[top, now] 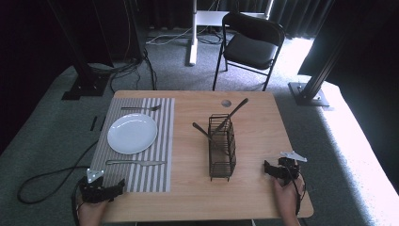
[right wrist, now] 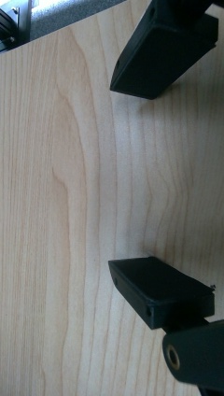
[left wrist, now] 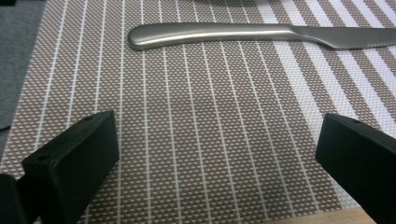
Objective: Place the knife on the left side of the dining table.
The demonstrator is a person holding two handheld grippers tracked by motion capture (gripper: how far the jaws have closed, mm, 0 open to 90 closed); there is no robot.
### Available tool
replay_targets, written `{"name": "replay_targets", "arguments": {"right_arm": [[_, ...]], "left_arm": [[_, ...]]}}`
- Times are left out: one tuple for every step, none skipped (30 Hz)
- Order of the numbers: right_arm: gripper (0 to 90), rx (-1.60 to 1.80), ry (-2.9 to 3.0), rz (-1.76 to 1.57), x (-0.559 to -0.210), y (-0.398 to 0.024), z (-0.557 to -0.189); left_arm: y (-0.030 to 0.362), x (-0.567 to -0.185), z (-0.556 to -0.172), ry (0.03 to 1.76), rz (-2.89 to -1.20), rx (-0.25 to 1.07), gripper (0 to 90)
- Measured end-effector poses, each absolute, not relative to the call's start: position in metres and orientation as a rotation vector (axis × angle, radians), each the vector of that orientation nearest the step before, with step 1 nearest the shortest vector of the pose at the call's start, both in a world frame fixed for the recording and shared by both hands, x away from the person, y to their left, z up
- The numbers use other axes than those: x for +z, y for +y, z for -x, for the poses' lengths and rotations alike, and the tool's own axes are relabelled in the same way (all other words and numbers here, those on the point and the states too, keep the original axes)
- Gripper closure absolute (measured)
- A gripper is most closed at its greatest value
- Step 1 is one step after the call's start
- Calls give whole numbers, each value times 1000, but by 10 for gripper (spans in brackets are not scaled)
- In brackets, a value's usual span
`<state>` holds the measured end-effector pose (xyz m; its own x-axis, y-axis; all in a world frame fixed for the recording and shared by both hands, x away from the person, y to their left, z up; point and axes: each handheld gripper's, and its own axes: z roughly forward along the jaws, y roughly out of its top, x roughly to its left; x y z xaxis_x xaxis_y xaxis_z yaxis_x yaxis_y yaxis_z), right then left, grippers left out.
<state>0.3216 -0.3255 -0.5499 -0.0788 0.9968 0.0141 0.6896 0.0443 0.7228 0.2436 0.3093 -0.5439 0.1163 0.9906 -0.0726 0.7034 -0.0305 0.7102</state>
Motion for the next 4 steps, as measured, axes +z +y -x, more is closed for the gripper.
{"name": "replay_targets", "arguments": {"right_arm": [[123, 792, 1823, -1694, -550, -326, -322], [123, 792, 1823, -1694, -550, -326, -322], [123, 792, 1823, -1694, -550, -326, -322], [123, 792, 1823, -1694, -550, -326, -322]], "left_arm": [[310, -544, -243, 1647, -1791, 615, 0], [310, -544, -243, 1644, -1789, 614, 0], [310, -543, -243, 1640, -1786, 621, 0], [310, -543, -242, 1638, -1786, 636, 0]]}}
